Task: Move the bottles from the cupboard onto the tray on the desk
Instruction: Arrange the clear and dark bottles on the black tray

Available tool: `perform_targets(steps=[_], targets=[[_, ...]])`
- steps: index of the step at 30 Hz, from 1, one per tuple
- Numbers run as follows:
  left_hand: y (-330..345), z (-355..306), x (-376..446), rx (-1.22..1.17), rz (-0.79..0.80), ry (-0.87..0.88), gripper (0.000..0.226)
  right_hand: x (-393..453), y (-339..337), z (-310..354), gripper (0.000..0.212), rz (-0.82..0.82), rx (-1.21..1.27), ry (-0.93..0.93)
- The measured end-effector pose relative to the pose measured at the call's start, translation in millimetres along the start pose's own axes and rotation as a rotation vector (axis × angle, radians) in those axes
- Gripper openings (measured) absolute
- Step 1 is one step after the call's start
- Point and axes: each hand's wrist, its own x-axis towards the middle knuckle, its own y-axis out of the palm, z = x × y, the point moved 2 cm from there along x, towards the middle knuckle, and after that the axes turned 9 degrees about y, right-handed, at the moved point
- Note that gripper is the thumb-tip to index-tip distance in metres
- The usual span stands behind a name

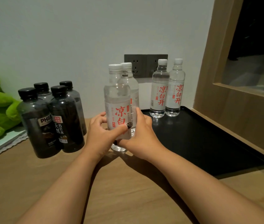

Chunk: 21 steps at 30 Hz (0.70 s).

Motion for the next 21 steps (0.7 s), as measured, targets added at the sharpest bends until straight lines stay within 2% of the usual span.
perform_targets(steps=[2,4,7,10,15,19,21], targets=[[0,1,0,0.064,-0.006,0.022,0.064,-1,-2,2,0.103,-0.047,-0.015,0.008],[2,-1,-1,0.031,0.01,0.032,0.066,-2,-3,2,0.098,-0.073,-0.013,0.028],[3,0,-2,-0.23,-0.042,-0.034,0.077,-4,0,3,0.092,-0.025,-0.017,0.032],[-1,3,1,-0.339,-0.099,-0.086,0.084,-3,2,1,0.082,0.025,0.0,0.026],[6,-3,-2,-0.243,-0.065,-0.034,0.058,0,-13,6,0.072,-0.035,0.018,-0.021],[4,-13,-2,-0.102,-0.225,0.127,0.024,8,-56,13,0.067,-0.159,0.029,-0.085],[6,-18,-6,-0.01,-0.192,0.189,0.026,14,-76,7,0.068,-0.226,0.063,-0.06]])
